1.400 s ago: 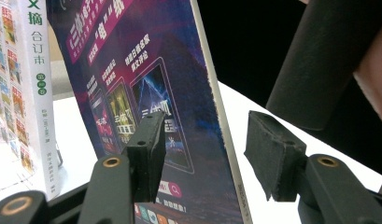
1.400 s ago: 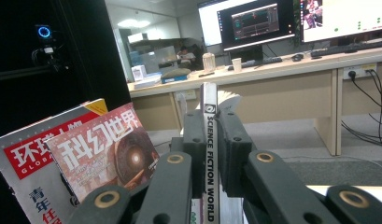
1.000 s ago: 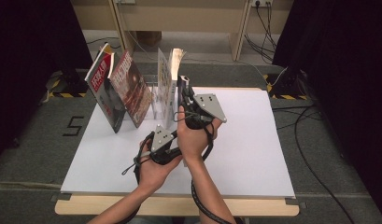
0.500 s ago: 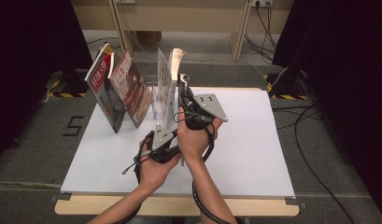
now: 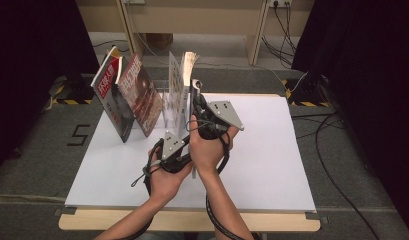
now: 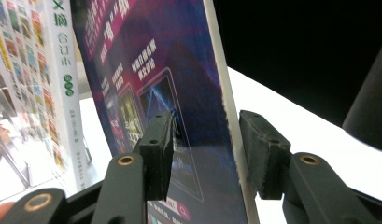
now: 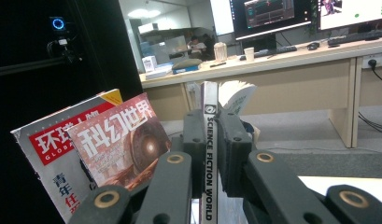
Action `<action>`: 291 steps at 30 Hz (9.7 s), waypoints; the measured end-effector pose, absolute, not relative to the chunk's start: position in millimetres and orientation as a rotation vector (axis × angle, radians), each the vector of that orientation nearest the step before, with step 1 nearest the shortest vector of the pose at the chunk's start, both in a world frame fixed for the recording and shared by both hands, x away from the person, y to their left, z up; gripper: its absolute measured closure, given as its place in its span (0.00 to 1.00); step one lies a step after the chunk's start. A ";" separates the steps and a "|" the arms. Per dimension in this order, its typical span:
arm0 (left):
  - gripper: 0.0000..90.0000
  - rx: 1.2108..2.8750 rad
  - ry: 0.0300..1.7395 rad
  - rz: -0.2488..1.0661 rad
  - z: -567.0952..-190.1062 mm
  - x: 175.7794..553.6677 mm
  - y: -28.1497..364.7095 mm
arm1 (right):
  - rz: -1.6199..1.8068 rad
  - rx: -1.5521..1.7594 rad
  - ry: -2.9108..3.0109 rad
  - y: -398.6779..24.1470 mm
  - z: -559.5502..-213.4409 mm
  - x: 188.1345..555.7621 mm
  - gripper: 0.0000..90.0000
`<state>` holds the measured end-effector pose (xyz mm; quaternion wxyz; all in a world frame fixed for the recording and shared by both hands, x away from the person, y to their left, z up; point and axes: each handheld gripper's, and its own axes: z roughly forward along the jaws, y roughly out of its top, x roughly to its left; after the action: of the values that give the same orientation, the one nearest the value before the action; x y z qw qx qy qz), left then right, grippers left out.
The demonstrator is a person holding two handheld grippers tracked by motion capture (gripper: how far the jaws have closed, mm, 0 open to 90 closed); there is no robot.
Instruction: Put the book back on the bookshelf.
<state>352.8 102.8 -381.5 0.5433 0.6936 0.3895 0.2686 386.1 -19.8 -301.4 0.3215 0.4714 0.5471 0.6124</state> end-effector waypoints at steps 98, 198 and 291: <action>0.92 1.298 0.921 0.807 -352.0 296.5 191.9 | 1.385 1.388 1.430 -169.4 -336.8 397.9 0.67; 0.92 1.180 1.177 1.073 -378.3 425.4 246.5 | 1.209 1.442 1.576 -183.2 -408.7 403.5 0.63; 0.92 1.298 1.406 0.804 -369.2 449.9 259.4 | 1.210 1.504 1.658 -180.3 -419.4 409.8 0.60</action>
<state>449.9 259.4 -369.2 0.5083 0.5385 0.5834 0.3335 409.8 -180.3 -419.4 0.2942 0.5649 0.6227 0.4545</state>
